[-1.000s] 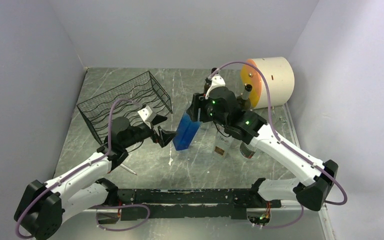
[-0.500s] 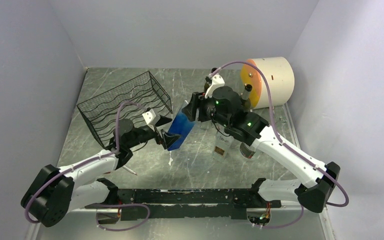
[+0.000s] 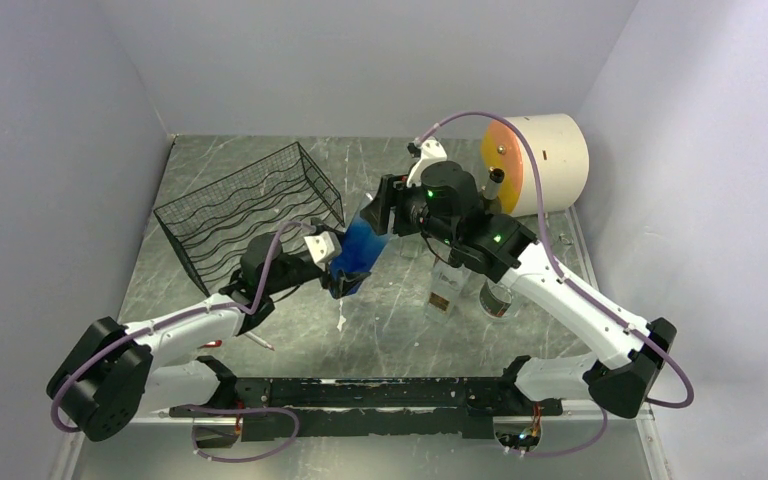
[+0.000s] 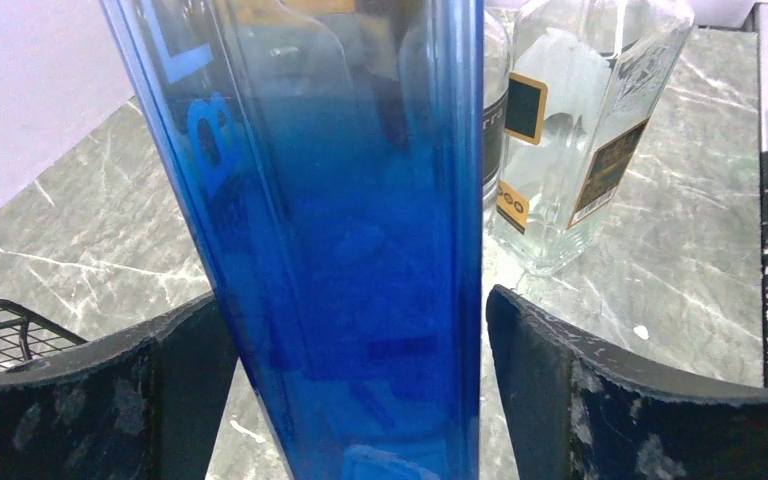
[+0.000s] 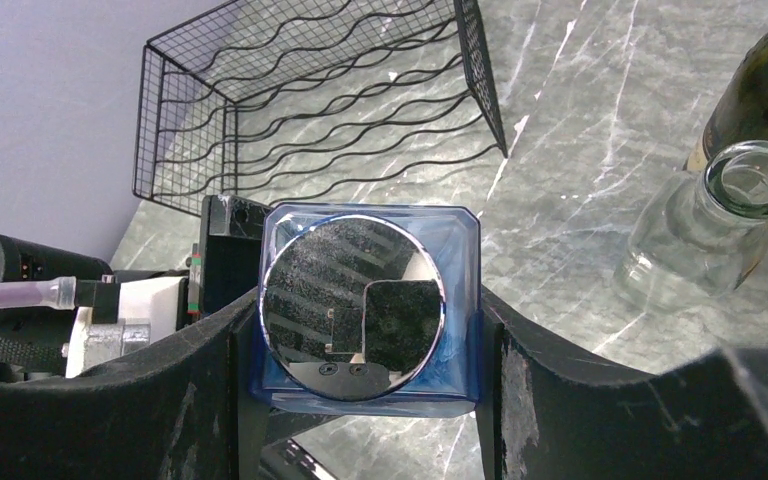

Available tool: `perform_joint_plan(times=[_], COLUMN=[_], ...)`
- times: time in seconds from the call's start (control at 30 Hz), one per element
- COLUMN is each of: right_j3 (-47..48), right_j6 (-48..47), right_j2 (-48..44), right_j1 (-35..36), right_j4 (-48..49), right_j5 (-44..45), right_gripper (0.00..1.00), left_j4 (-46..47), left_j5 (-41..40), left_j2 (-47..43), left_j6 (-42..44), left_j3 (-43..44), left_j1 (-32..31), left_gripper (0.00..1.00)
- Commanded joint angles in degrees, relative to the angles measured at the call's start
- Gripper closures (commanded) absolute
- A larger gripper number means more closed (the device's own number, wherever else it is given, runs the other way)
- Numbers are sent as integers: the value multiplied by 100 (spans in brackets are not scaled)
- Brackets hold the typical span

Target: Put the wine bottle on the wine rack

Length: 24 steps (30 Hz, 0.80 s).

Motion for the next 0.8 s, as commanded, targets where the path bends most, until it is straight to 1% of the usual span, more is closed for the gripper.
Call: perform_joint_plan(times=[0.0,0.07,0.17,0.3,0.37,0.43,0.57,0.63,0.7,0.77], right_j3=[368,342,376,380,317,297,276,239,175,144], right_j6=[338,353,309,284,304,320,345,389,427,452], right_j2=[-252,-295,-335,-359,-420,-461,-533,-576,-621,-657], right_j1=[-7,-6,-2,-9,-8,-11,-13,-11,-8,-9], right_j4=[727,719,643,548,595,621,693,748,793,784], right_j5=[-86,-119,-183,-313,-383,-438,-500,-535,-586,-588], right_gripper=[75,75,73,69,68,67,68,68,68,68], left_j4=[296,405,436,451,384,324,233,332,408,369], left_j5=[-153,-187,-217,-171,-168,-197,-127,-87,-59,-85], left_j2=[50,34,11,-82,-108,-87,47,87,102,67], left_j6=[286,276,268,291,329,347,254,203,168,191], left_j3=[101,64,49,8,76,136,225,144,97,121], left_j1=[-45,-48,-49,-50,-48,-50,-45,-49,-50,-50], left_gripper=[8,8,13,24,27,25,12,10,12,20])
